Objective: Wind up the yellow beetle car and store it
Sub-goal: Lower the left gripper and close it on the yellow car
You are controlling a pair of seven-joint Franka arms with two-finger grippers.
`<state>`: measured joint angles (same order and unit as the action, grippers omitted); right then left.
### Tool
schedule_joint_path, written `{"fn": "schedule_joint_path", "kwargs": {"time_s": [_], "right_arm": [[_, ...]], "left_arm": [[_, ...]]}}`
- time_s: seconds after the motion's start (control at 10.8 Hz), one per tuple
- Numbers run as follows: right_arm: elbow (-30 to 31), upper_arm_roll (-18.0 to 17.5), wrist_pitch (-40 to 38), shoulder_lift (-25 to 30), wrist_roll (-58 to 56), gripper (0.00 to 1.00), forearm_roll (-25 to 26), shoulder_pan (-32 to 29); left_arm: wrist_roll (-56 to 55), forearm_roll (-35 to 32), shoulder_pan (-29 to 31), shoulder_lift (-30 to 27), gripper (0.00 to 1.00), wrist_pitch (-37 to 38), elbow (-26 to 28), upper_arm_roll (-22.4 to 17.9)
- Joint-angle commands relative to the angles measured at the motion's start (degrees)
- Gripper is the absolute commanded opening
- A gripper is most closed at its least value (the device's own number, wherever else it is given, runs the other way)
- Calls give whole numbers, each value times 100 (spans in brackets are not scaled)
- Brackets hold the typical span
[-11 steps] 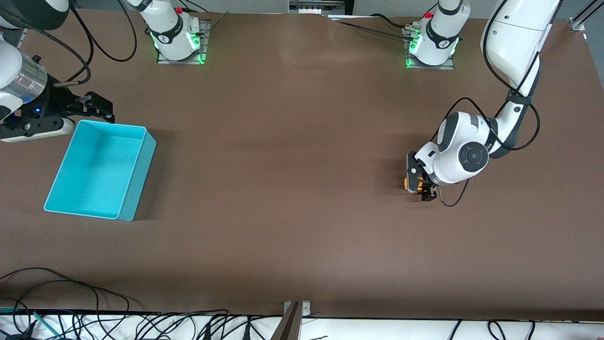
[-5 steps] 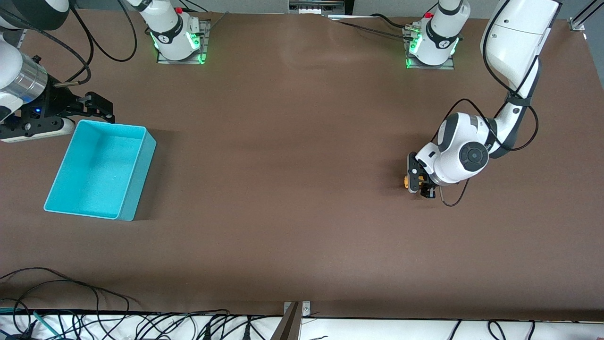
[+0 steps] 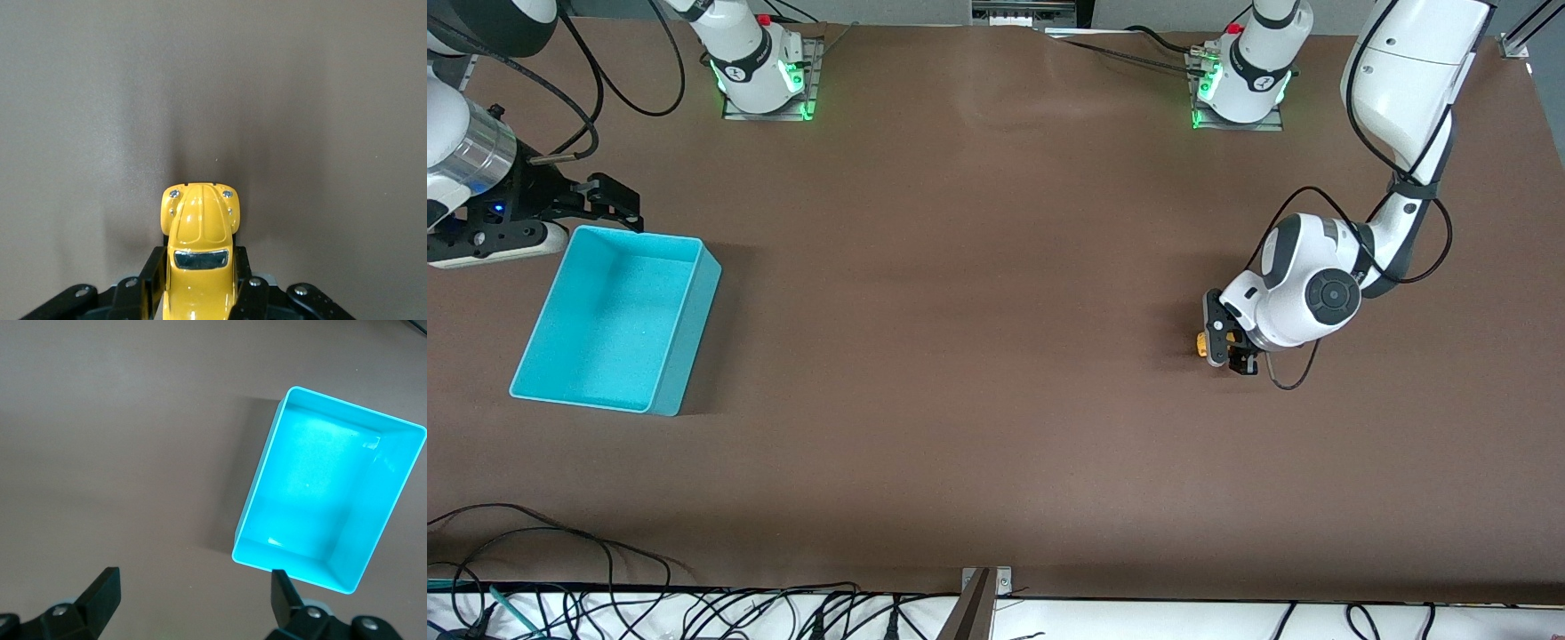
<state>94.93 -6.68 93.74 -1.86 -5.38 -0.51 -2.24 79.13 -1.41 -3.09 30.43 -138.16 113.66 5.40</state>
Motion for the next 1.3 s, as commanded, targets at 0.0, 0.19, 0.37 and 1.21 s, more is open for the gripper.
{"fn": "schedule_joint_path", "kwargs": {"time_s": [0.0,0.19,0.37,1.21], "right_arm": [[-27,9,-67,1,-86,100,33,4],[-27,9,-67,10,-86,100,33,4],[-27,9,-67,1,-86,100,42,4],[-27,9,-67,10,-86,100,33,4]], "left_arm": [[-65,-122,97,-19,0,-44,104,14],[137,-122,317,-10,0,-27,104,14],[382,-122,536,-10,0,0,69,14],[1799,-122,1820,331,0,-105,-150,5]]}}
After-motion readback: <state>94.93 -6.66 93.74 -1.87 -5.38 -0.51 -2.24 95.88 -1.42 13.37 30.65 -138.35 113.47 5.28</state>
